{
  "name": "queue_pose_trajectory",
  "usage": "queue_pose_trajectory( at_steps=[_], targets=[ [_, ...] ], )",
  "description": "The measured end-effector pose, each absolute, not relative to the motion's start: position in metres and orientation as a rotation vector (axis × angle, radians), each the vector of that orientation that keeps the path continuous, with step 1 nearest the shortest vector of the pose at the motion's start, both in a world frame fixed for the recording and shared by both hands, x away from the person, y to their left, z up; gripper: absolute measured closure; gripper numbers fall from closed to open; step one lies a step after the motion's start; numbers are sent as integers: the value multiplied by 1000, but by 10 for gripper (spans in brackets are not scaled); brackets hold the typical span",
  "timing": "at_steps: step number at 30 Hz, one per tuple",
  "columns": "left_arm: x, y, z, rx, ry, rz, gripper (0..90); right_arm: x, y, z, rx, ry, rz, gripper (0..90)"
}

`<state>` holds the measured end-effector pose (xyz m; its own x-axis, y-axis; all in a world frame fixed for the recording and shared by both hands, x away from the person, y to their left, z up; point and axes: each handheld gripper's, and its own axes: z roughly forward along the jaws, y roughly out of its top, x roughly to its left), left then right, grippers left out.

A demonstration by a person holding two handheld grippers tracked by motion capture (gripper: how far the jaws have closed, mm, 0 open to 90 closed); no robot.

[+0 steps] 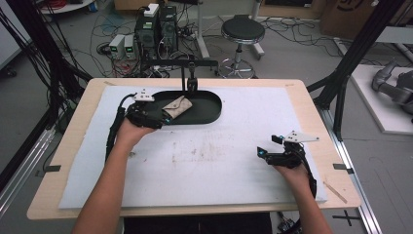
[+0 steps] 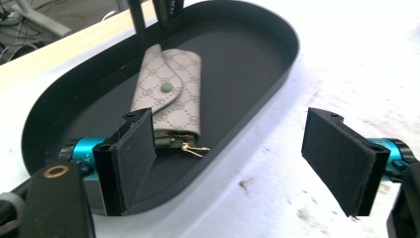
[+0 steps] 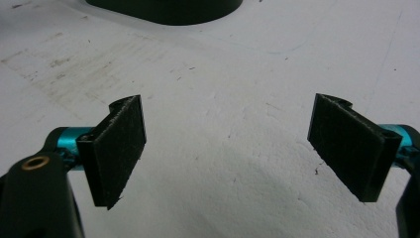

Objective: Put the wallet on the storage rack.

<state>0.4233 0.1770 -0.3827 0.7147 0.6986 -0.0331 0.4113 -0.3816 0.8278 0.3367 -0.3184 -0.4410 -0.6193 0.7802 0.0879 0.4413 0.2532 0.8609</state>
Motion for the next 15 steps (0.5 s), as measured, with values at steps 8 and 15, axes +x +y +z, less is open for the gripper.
queue_pose_trajectory(
  at_steps=[8,15],
  targets=[
    [396,182,-390,1993,821,410,210,337,-318,-441,1121,2172,1313,153],
    [374,186,-395,1963,809,419,210,338,-319,-441,1128,2171,1315,153]
  ],
)
